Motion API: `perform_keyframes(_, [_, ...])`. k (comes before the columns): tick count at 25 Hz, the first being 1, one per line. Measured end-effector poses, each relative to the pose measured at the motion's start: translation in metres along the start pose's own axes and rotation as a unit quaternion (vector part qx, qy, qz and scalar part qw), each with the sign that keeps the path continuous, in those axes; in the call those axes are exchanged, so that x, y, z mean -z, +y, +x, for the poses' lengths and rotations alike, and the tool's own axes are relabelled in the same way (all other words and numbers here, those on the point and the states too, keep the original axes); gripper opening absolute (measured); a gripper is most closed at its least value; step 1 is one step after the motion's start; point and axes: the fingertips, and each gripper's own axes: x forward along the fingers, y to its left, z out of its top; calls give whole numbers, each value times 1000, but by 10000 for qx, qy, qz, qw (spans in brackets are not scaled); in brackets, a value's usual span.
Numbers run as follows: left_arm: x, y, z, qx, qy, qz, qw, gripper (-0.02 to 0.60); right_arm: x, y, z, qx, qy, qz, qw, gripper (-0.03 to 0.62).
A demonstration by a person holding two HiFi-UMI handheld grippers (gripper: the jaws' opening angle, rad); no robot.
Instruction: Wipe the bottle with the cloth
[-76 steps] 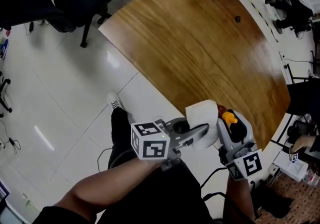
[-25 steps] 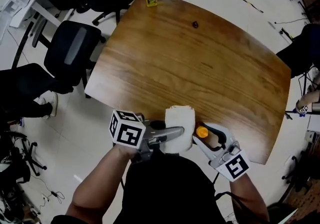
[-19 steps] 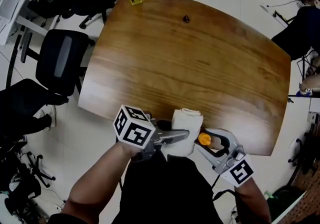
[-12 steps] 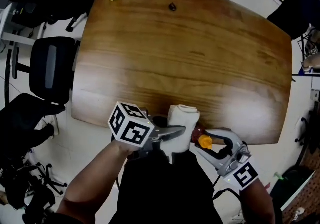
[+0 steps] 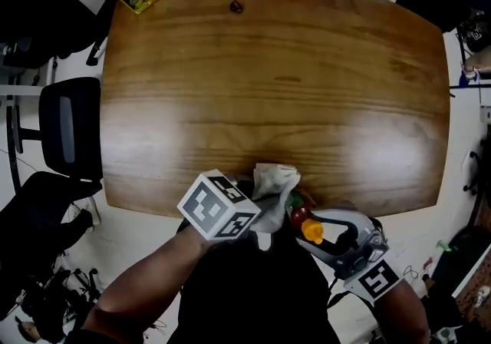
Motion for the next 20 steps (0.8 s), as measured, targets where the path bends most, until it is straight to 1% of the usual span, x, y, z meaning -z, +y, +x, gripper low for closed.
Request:
perform_keyframes(2, [-2,0,-3,17,92,55,9999,98,0,0,0,19,-15,13,10000,138])
perform_keyframes(3, [-6,-1,-7,96,45,41,9999,98,1,-1,0,26,-19,24,10000,138])
perform_keyframes(4, [-12,-2,-14,222,-93,11,9997,98,1,-1,0,26,-21,26,10000,138])
perform_keyframes(6, [-34,-6,-31,564,-555,14,9969,98,2,-1,0,0,-18,9,10000,138])
perform_keyframes(7, [-46,-9,-40,738,-737,140,9945,98,2,-1,0,-20,-16,-3,10000,138])
perform_keyframes(8, [-56,-14,-47,897,-781,401,9921,98,1,0,0,-36,-16,-12,10000,138])
perform_keyframes(9, [-62,-20,-52,1056,-667,769,9892,98,1,0,0,-45,-15,-12,10000,138])
perform_keyframes(10, [-65,-28,-56,1232,-445,1155,9846,98,1,0,0,-46,-17,-7,10000,138])
perform_keyframes(11, [-67,-36,-57,1446,-192,1460,9785,98,1,0,1,-51,-18,-10,10000,138])
perform_keyframes(12, [-69,-44,-58,1713,32,1619,9718,98,1,0,1,-65,-16,-25,10000,138])
perform_keyframes(14, [-75,-58,-58,2304,364,1582,9595,98,1,1,3,-107,10,-61,9999,138])
perform_keyframes(15, [-77,-62,-55,2511,513,1525,9545,98,2,1,3,-114,30,-65,9999,138])
perform_keyframes(17, [-78,-64,-44,2674,830,1459,9488,98,2,2,2,-92,54,-93,9999,138])
perform_keyframes(20, [-71,-59,-26,2702,1203,1381,9452,98,2,3,2,-25,54,-178,9998,138])
